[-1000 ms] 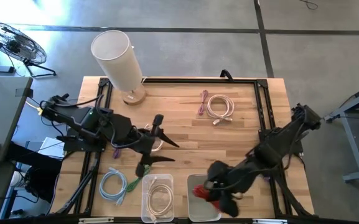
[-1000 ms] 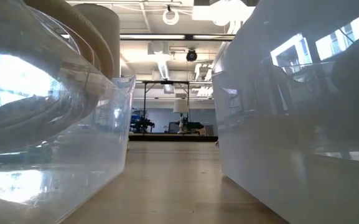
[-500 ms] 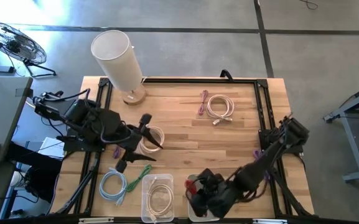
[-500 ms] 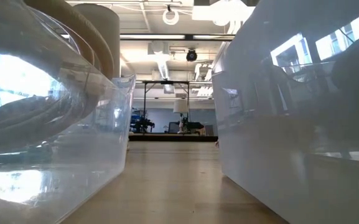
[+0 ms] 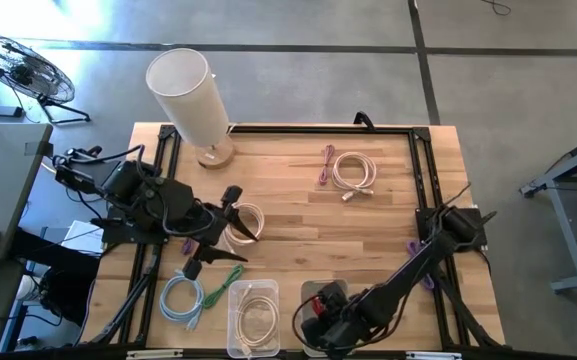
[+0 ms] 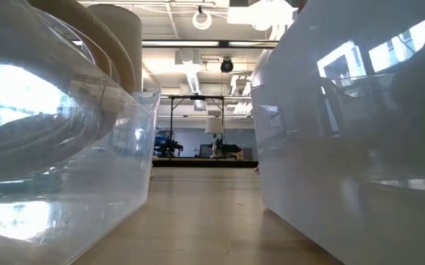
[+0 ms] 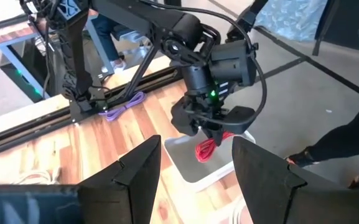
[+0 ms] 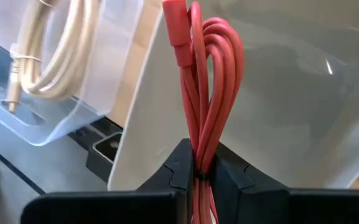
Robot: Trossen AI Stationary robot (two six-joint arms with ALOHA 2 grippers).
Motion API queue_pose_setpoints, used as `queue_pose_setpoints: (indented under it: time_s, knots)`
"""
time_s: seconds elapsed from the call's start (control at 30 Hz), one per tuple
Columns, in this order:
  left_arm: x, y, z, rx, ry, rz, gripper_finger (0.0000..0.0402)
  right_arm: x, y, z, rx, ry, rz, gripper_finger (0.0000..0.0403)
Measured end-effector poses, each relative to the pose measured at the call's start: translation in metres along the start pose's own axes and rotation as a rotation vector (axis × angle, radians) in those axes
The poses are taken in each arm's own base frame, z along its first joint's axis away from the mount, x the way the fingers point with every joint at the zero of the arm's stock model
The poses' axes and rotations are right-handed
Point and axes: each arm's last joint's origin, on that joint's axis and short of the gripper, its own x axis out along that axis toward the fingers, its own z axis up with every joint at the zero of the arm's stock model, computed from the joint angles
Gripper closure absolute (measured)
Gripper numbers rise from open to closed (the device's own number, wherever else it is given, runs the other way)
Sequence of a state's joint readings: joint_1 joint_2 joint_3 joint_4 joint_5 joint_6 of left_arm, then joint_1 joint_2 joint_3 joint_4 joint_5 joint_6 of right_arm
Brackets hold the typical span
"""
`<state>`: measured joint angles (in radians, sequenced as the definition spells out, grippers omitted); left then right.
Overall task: Pick & Place USB Port
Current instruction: Put the red USB cable into the gray bin, then put the right violet USB cable into the gray bin
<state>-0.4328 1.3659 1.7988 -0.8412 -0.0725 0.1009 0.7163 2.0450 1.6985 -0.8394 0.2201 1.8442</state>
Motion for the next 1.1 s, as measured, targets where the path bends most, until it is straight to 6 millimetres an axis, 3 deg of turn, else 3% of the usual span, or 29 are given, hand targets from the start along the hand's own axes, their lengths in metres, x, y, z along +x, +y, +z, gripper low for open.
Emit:
queue_pose_setpoints:
  time_s: [0.1,0.43,0.6,0.8,1.1]
  knots:
    - [0.0,0.0,0.0,0.0,0.001,0.001,0.0209,0.001,0.001,0.003,0.003,0.033,-0.014,0.0371]
    - [0.0,0.0,-0.004,0.013,0.044,-0.005,0.0209,0.004,0.002,0.013,-0.052,0.069,-0.032,0.0204]
    - [0.0,0.0,-0.008,0.032,0.087,0.006,0.0209,-0.003,0.005,0.024,-0.107,0.146,-0.028,0.017]
    - [-0.001,0.001,-0.01,0.051,0.111,0.052,0.0209,-0.039,-0.001,0.039,-0.124,0.255,-0.072,0.0174]
    - [-0.001,0.002,-0.011,0.065,0.12,0.088,0.0209,-0.112,-0.057,0.063,-0.125,0.245,-0.499,0.0183]
